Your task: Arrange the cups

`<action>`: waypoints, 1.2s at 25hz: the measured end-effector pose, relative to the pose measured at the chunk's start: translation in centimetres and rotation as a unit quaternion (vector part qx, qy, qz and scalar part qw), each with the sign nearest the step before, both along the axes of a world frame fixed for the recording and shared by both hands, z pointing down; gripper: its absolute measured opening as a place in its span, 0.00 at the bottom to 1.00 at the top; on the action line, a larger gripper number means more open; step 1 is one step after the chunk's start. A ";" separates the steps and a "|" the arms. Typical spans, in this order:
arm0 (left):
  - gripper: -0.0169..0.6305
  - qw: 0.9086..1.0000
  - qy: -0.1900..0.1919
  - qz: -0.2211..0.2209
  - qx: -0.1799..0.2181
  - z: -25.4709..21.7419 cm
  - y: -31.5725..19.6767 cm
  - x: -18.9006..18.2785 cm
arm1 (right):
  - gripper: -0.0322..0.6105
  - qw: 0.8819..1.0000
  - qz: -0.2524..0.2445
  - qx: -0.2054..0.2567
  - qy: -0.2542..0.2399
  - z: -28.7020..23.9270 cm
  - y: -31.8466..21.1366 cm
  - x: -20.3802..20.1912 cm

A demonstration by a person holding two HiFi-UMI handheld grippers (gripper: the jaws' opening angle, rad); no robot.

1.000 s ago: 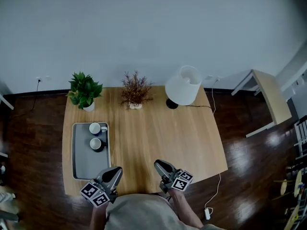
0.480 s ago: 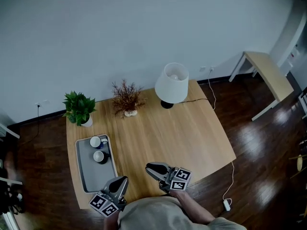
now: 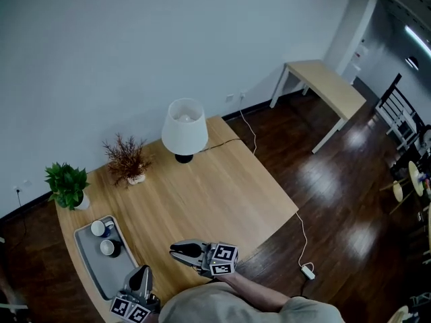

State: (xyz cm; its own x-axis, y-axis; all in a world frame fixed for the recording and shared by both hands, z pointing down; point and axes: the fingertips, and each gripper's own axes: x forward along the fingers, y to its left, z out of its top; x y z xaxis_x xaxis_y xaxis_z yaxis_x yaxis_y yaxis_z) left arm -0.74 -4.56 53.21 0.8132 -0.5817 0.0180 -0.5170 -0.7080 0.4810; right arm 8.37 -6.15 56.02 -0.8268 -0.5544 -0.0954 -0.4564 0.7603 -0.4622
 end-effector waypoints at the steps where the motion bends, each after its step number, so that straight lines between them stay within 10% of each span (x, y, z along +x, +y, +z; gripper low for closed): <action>1: 0.02 1.000 0.002 0.005 0.001 -0.1 -0.1 0.3 | 0.15 1.000 0.001 0.003 0.005 -0.1 0.0 0.0; 30: 0.02 0.999 0.030 -0.017 0.032 -3.7 -1.2 -0.4 | 0.14 0.996 -0.040 0.075 0.035 -5.6 0.7 -3.3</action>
State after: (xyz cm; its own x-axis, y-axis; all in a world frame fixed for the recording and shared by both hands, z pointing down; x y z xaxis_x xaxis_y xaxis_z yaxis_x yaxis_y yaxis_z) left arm -1.11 -5.72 49.49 0.7920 -0.6067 -0.0688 -0.5123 -0.7215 0.4657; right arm 5.04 -5.45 50.39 -0.8755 -0.4701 -0.1121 -0.4186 0.8535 -0.3103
